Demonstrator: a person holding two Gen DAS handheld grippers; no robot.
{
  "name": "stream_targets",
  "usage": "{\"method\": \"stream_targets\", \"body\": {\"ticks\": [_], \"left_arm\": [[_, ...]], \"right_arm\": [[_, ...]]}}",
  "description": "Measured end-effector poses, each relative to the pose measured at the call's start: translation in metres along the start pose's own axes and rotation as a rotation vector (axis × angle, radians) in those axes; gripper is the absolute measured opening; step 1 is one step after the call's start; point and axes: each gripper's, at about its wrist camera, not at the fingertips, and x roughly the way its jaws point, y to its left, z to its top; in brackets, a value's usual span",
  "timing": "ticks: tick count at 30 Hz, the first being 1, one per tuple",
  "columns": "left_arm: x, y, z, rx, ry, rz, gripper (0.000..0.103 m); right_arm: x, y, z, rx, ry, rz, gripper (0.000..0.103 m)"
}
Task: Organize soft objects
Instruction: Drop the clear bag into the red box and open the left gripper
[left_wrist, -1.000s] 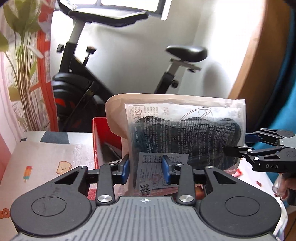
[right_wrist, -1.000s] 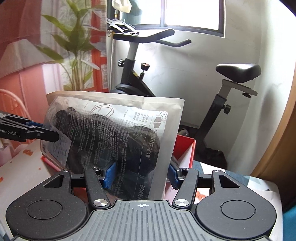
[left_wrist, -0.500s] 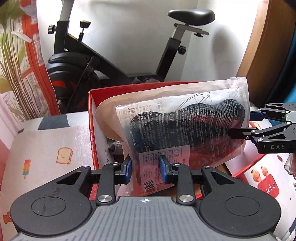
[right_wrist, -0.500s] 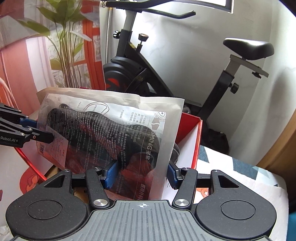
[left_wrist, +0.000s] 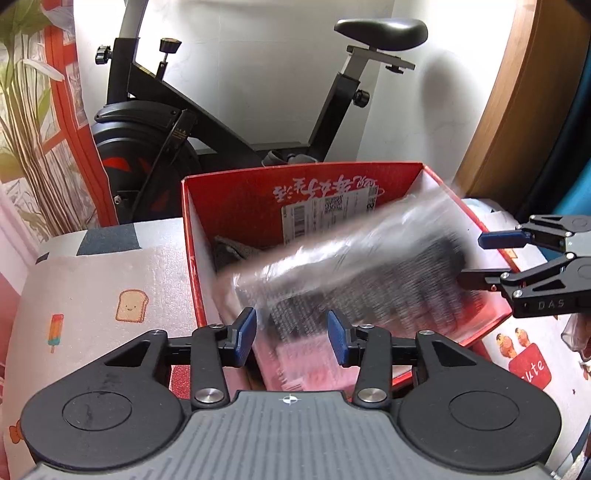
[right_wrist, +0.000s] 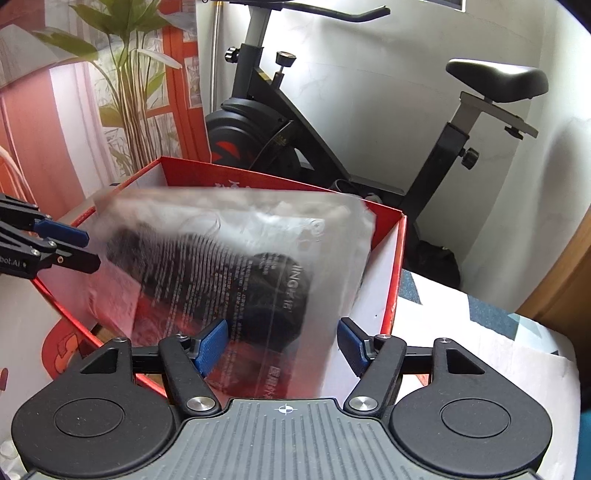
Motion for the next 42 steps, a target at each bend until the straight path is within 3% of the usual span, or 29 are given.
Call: {"method": "stream_targets", "body": {"ticks": [5, 10, 16, 24, 31, 38, 42], "left_arm": [[-0.002, -0.004, 0.003, 0.001, -0.03, -0.004, 0.045], [0.007, -0.006, 0.007, -0.026, -0.033, -0.008, 0.043], [0.038, -0.005, 0.021, -0.107, 0.03, -0.07, 0.037], [0.071, -0.007, 0.023, -0.099, 0.098, -0.049, 0.037], [0.076, -0.004, 0.019, -0.089, 0.112, -0.036, 0.037], [0.06, -0.006, 0.018, -0.06, 0.079, -0.019, 0.037], [0.039, -0.006, 0.017, -0.049, 0.034, -0.023, 0.038]], "right_arm": [[-0.004, -0.001, 0.0, -0.004, -0.017, -0.007, 0.06], [-0.003, 0.001, 0.006, -0.023, -0.016, 0.028, 0.039], [0.03, 0.002, 0.018, 0.021, 0.056, 0.038, 0.03], [0.084, -0.006, 0.021, 0.149, 0.244, 0.051, 0.029], [0.109, 0.001, 0.024, 0.126, 0.391, 0.054, 0.03], [0.105, 0.004, 0.023, 0.127, 0.384, 0.045, 0.03], [0.08, 0.007, 0.029, 0.148, 0.302, 0.041, 0.043]]}}
